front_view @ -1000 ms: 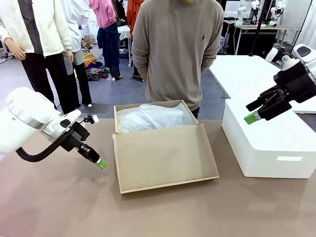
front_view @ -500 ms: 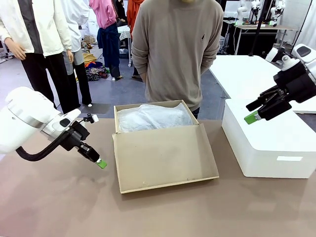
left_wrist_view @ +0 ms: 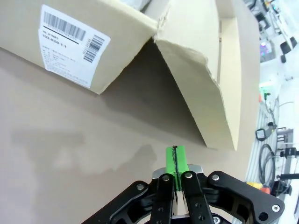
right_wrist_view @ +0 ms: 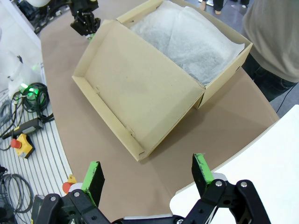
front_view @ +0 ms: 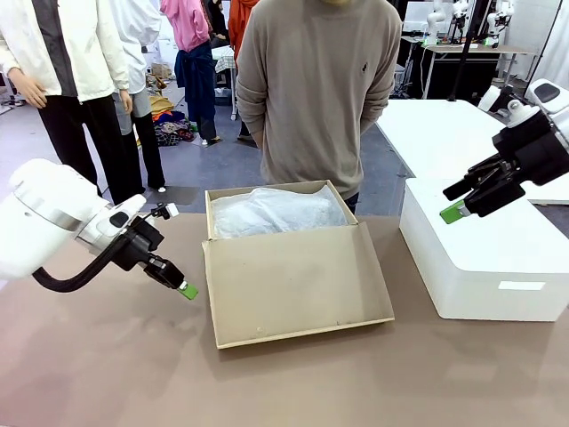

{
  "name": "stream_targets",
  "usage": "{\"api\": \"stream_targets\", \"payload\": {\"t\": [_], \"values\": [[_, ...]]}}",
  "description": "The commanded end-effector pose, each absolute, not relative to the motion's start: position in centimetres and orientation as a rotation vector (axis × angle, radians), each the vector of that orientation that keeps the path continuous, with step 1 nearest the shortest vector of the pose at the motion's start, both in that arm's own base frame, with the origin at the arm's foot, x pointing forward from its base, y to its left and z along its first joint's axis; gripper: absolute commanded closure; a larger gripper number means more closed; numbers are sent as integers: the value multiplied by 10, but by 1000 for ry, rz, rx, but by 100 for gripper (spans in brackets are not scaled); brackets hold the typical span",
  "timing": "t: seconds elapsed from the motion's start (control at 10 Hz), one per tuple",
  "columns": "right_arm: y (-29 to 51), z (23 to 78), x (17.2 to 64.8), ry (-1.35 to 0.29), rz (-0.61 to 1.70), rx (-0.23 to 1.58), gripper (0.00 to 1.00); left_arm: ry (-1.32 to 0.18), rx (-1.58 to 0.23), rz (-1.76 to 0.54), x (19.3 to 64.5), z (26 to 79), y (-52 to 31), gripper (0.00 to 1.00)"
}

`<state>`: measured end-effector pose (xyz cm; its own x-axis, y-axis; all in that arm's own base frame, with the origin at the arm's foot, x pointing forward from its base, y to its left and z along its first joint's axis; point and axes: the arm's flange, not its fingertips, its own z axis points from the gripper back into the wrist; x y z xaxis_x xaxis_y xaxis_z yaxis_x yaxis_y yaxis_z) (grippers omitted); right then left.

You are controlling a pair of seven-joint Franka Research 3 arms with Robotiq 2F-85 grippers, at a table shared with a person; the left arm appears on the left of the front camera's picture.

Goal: Pack the shoes into the box.
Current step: Close the Shoes Box.

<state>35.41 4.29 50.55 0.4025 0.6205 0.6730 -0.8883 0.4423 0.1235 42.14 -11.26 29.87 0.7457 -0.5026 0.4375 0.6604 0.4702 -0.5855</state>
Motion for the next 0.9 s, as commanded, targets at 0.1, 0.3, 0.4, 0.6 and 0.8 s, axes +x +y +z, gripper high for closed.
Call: {"api": "stream_targets", "payload": {"t": [0.1,0.3,0.4,0.6,0.8], "values": [[43,505,357,-626,1025,537,0,-267,-795,-696,411,290,-124,100],[43,505,357,-626,1025,537,0,-295,-793,-697,411,282,-129,100],[43,505,357,-626,1025,537,0,-309,-798,-693,411,279,-130,100],[43,505,357,-626,1025,537,0,-333,-812,-692,411,276,-132,100],[43,505,357,-626,1025,537,0,-342,-826,-677,411,271,-134,100]]}}
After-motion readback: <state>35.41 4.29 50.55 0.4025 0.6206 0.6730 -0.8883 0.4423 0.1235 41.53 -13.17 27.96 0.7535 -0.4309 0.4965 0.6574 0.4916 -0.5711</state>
